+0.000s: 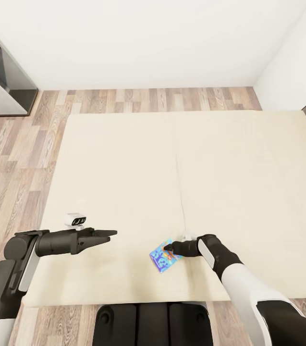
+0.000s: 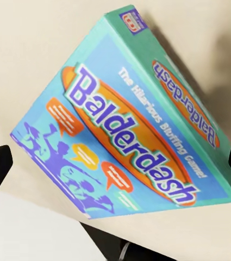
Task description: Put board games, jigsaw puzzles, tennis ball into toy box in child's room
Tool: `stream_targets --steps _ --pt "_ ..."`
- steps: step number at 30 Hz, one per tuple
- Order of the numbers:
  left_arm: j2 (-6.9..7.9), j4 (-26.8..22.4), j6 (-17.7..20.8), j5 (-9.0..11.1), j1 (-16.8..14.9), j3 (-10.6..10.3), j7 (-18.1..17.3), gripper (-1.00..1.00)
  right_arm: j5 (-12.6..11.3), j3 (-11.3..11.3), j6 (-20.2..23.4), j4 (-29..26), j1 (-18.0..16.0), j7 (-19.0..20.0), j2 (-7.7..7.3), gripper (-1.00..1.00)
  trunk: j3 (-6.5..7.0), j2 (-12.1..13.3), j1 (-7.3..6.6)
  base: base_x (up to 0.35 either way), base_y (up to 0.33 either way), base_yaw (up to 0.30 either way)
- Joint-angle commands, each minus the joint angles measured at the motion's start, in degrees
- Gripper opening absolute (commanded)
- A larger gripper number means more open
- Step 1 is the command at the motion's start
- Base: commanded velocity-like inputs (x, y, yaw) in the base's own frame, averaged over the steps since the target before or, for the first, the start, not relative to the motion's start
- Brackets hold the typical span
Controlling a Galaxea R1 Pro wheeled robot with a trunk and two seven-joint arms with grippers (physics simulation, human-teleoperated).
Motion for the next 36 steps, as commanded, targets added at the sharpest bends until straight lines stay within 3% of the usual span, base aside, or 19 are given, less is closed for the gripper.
stream_targets --steps 1,36 --pt "0.0 0.0 0.6 0.0 0.0 0.0 -0.2 1.0 -0.5 0.1 0.3 0.0 0.0 -0.1 0.0 1.0 -0.06 -0.1 0.03 0.0 0.0 0.0" --pt "-0.02 0.0 0.6 -0.1 0.0 0.0 -0.2 1.0 -0.4 0.0 -4.2 0.1 0.0 -0.6 0.8 1.0 -0.06 -0.1 0.03 0.0 0.0 0.0"
